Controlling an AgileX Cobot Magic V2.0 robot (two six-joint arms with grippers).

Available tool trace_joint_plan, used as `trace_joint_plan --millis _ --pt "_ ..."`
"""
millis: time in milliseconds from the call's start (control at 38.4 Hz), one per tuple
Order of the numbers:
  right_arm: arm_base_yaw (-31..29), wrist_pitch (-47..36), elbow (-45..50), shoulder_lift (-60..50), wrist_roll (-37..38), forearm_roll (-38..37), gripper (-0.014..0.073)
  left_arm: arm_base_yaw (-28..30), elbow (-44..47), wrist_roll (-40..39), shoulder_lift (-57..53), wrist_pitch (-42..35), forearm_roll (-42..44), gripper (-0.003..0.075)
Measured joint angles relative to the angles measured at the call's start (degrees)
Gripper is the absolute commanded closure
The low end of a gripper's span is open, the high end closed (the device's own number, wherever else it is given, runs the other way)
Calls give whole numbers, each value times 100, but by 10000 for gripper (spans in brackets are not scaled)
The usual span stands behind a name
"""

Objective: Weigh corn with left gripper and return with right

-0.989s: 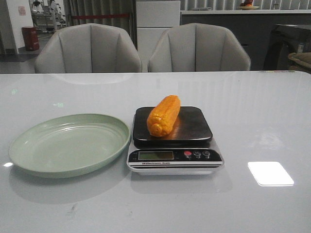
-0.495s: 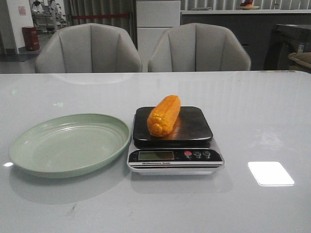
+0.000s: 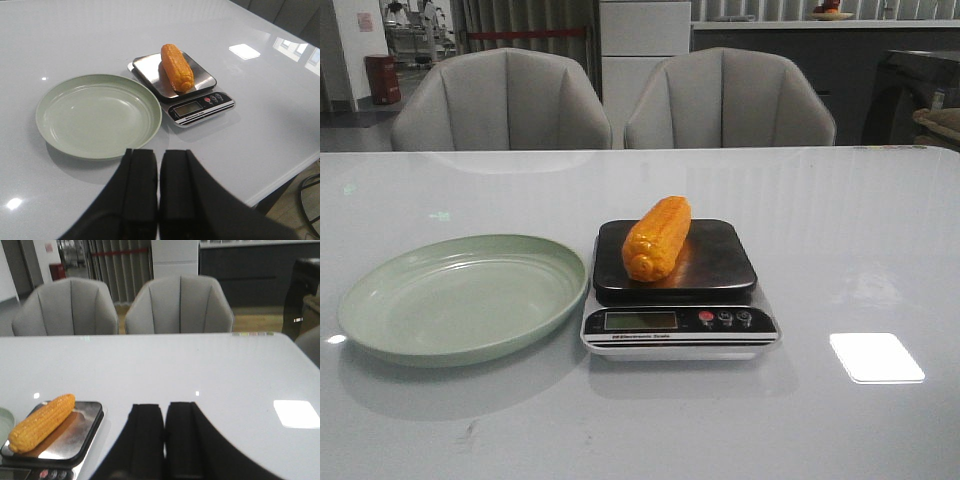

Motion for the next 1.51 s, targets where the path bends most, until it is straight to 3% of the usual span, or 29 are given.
trace_joint_plan --millis 130,286,364,521,573,703,989,1223,1510 --pt "0 799 -466 731 0 -3 428 0 0 0 0 9 0 596" --pt "0 935 -480 1124 52 98 424 0 0 0 0 13 0 596" --pt "23 890 -480 1284 88 256 379 0 0 0 0 13 0 596" --pt "559 218 -597 1713 107 398 47 0 0 2 0 13 0 596" --pt "710 92 -665 1851 107 398 -28 0 0 2 0 13 0 596" --pt "1084 111 -1013 2384 107 398 -15 0 0 2 0 13 0 596" --pt "1933 1060 -2637 4376 107 409 -14 0 0 2 0 13 0 596" --pt "2517 1139 -3721 5812 107 669 -14 0 0 2 0 22 0 596" --pt "2676 1760 -5045 7259 283 708 -14 0 0 2 0 22 0 596"
